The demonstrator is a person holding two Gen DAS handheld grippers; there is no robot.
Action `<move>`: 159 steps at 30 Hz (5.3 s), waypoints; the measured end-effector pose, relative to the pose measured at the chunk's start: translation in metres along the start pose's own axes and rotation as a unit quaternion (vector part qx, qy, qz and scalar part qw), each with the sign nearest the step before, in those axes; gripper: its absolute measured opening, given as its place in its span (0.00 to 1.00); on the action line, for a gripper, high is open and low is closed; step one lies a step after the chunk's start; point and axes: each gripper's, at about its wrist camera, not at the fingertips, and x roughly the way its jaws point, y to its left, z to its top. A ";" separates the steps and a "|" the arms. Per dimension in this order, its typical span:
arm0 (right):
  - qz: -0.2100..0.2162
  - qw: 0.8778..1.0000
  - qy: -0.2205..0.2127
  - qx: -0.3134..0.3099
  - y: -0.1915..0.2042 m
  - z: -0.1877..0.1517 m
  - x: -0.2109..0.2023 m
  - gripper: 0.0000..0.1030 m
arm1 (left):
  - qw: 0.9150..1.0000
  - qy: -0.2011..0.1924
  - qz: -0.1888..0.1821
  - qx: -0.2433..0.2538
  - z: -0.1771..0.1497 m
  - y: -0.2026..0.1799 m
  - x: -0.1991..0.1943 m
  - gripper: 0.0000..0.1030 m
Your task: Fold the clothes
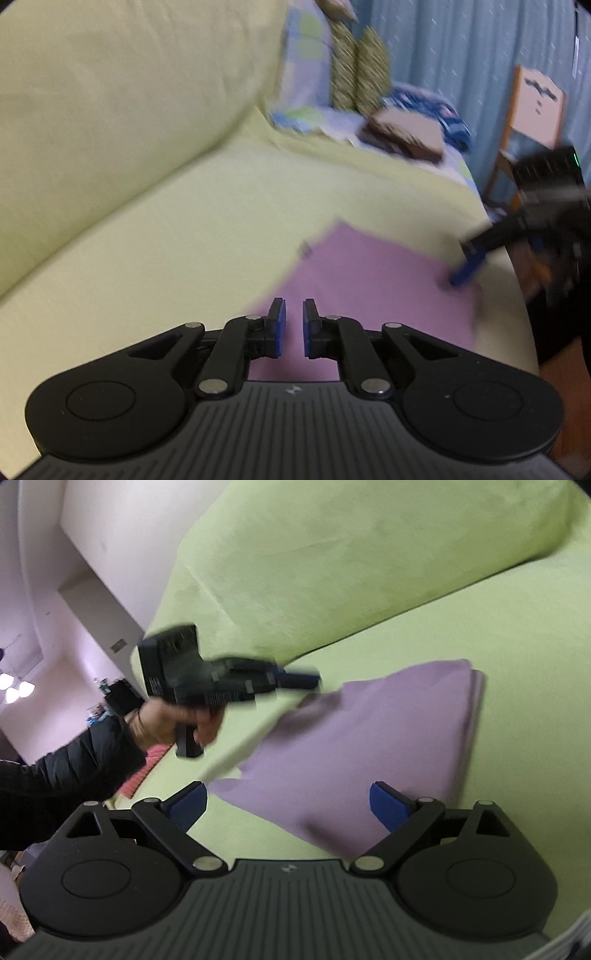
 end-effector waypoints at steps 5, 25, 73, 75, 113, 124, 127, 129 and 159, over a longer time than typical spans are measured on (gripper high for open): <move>-0.024 1.000 0.016 -0.009 -0.003 0.003 0.014 0.91 | 0.995 -0.019 0.073 -0.060 -0.006 0.037 0.002 0.12; -0.098 0.980 0.048 -0.168 0.019 -0.029 0.004 0.87 | 0.989 -0.031 0.110 -0.097 0.003 0.036 0.027 0.12; -0.343 0.908 -0.034 -0.239 0.038 -0.062 -0.028 0.84 | 0.948 -0.063 0.278 -0.139 -0.081 -0.122 -0.042 0.17; -0.348 0.906 -0.041 -0.237 0.040 -0.062 -0.033 0.84 | 0.940 -0.065 0.292 -0.164 -0.087 -0.120 -0.061 0.17; -0.283 0.922 -0.055 -0.257 0.057 -0.043 0.009 0.84 | 0.941 -0.020 0.242 -0.235 -0.088 -0.068 -0.079 0.00; -0.286 0.922 -0.040 -0.256 0.057 -0.047 0.013 0.84 | 0.937 -0.054 0.239 -0.247 -0.071 -0.031 -0.089 0.00; -0.287 0.922 -0.038 -0.257 0.056 -0.047 0.014 0.84 | 0.945 -0.049 0.225 -0.232 -0.061 -0.022 -0.071 0.01; -0.287 0.923 -0.038 -0.255 0.055 -0.047 0.015 0.84 | 0.947 -0.042 0.220 -0.229 -0.059 -0.018 -0.062 0.01; -0.276 0.925 -0.040 -0.256 0.074 -0.056 0.016 0.84 | 0.951 -0.038 0.181 -0.247 -0.061 -0.005 -0.045 0.00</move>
